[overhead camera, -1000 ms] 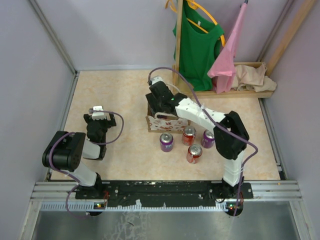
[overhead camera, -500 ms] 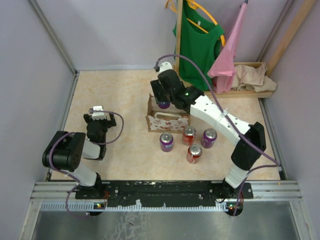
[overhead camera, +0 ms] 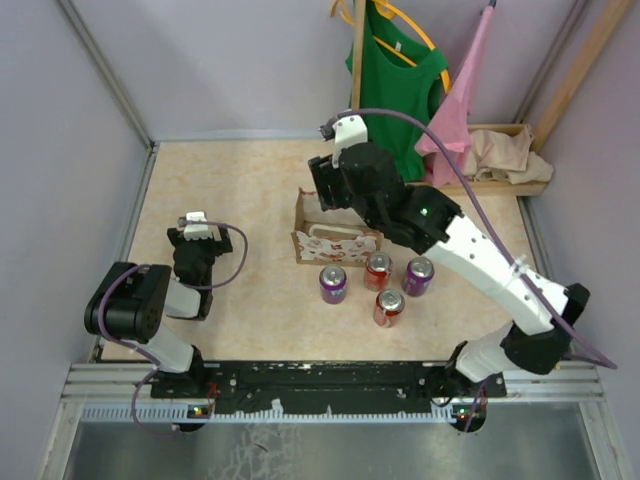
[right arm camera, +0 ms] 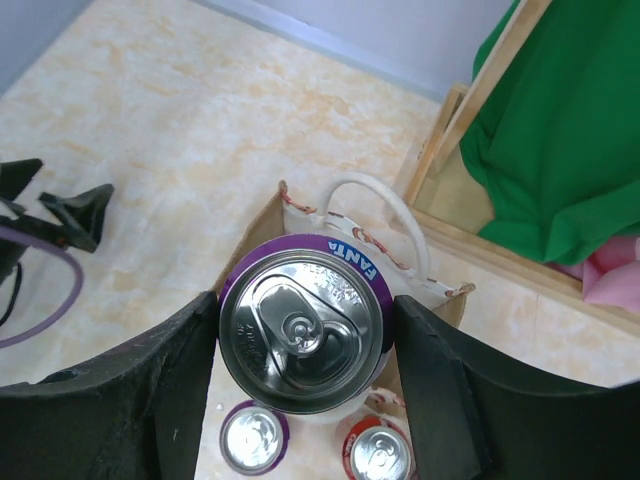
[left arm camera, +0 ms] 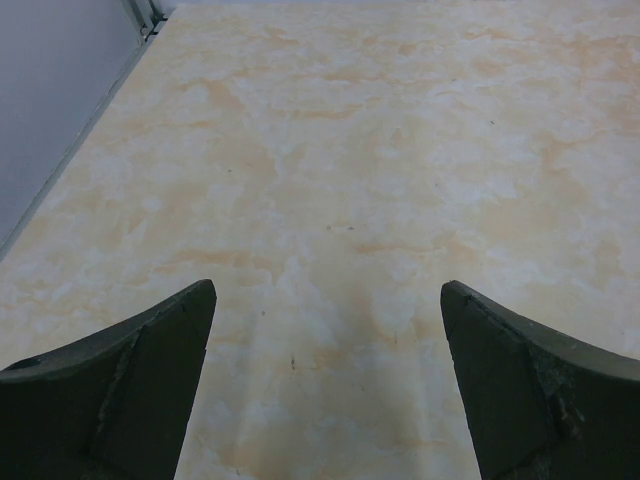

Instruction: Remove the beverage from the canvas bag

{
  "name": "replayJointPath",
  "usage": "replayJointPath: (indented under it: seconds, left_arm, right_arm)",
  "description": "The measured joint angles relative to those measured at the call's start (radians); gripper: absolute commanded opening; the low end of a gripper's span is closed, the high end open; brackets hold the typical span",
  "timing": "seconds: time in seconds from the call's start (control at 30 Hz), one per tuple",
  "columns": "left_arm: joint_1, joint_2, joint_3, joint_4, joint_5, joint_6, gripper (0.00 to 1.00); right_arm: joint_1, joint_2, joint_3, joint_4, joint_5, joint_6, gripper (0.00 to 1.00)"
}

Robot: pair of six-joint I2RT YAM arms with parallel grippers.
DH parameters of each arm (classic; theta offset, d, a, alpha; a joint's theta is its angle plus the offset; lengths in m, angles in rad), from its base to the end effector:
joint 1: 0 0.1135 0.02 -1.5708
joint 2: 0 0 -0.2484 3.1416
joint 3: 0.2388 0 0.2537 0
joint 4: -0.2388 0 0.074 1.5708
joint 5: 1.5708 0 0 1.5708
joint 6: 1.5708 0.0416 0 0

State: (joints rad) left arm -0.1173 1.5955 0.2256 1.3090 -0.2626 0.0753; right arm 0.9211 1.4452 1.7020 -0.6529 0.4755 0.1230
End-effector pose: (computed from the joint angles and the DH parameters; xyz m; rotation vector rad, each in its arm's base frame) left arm 0.2476 -0.0183 0.1253 -0.0446 1.6321 0.1819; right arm 0.2054 0.2389 0.4378 -0.4565 1.8730 0.2320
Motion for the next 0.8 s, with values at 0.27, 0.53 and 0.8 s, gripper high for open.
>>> replayJointPath:
  seconds: [0.27, 0.53, 0.8]
  left_arm:
    - [0.0, 0.0, 0.0, 0.0, 0.0, 0.0, 1.0]
    - [0.0, 0.0, 0.0, 0.0, 0.0, 0.0, 1.0]
    - [0.0, 0.0, 0.0, 0.0, 0.0, 0.0, 1.0]
  right_arm:
    - [0.206, -0.158, -0.03, -0.055, 0.177, 0.019, 0.0]
    - [0.311, -0.251, -0.216, -0.217, 0.259, 0.179, 0.0]
    - [0.408, -0.269, -0.407, -0.275, 0.224, 0.345, 0.0]
